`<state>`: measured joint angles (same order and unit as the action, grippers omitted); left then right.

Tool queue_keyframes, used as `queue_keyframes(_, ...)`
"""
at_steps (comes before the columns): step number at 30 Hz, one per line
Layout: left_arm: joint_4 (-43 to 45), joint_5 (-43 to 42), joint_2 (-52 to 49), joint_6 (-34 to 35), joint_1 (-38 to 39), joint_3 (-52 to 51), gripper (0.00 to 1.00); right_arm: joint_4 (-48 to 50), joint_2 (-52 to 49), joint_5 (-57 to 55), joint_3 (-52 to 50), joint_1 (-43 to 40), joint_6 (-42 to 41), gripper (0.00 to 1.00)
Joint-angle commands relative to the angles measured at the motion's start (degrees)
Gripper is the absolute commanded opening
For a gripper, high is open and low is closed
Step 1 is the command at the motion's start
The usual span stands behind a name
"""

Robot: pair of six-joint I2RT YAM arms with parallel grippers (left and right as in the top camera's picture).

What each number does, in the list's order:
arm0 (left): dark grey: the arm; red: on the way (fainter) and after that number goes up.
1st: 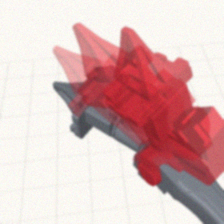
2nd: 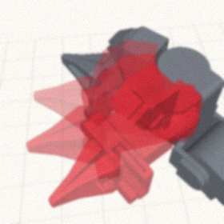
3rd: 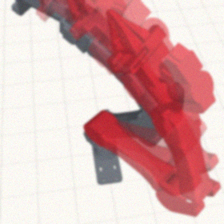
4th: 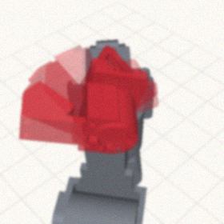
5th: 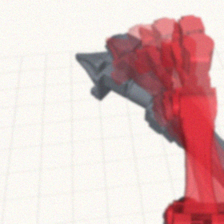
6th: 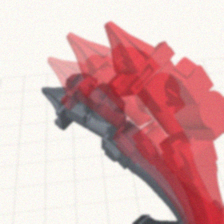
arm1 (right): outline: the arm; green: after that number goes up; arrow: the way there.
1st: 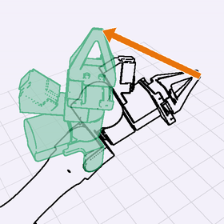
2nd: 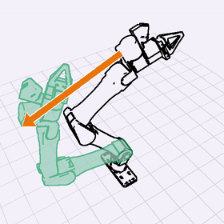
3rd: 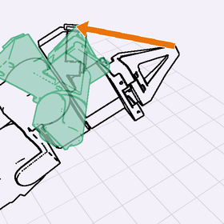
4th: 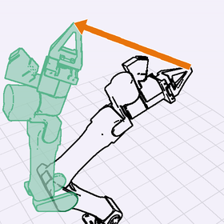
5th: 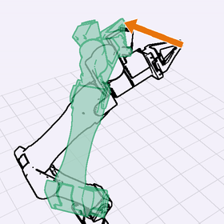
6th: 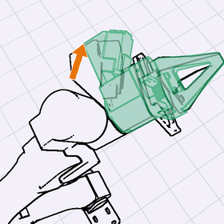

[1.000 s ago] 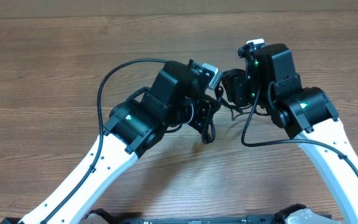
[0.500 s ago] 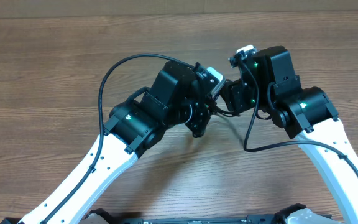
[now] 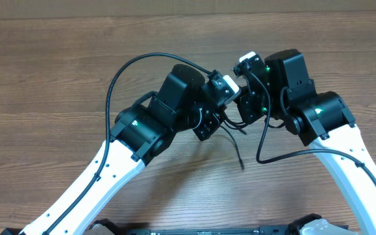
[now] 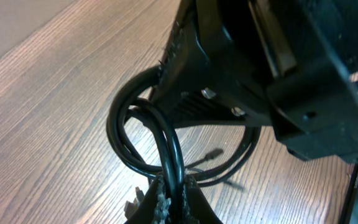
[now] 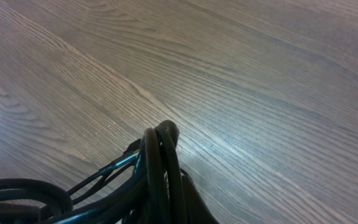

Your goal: Untangle cables

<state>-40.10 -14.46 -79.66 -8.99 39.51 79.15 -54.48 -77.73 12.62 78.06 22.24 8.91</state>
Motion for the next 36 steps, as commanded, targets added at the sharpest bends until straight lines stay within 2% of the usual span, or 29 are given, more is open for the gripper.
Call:
queue_keyframes(1, 1.3, 1.9, 0.3, 5.0, 0.1, 0.7, 0.04, 0.2, 0.3, 0.4, 1.1, 0.2, -3.0, 0.04)
queue_keyframes(4, -0.2, 8.0, 0.3, 11.0, 0.0, 0.7, 0.04, 0.3, 1.0, 0.1, 1.2, -0.2, -4.9, 0.04)
queue_keyframes(7, -2.2, 11.0, 0.3, 14.1, -0.6, 0.7, 0.04, 1.3, 3.1, 0.2, 1.2, -1.6, -7.5, 0.04)
queue_keyframes(19, -3.2, 11.3, 0.3, 18.5, -3.0, 0.7, 0.04, 6.3, 19.0, 2.8, 1.2, -3.7, -10.1, 0.04)
queue_keyframes(27, -3.4, 11.5, 0.3, 19.9, -3.2, 0.7, 0.04, 7.4, 25.9, -6.6, 1.2, -3.7, -18.2, 0.04)
queue_keyframes(36, -4.5, 13.0, 0.3, 20.0, -3.2, 0.7, 0.04, 7.4, 27.6, -16.5, 1.2, -3.7, -29.3, 0.04)
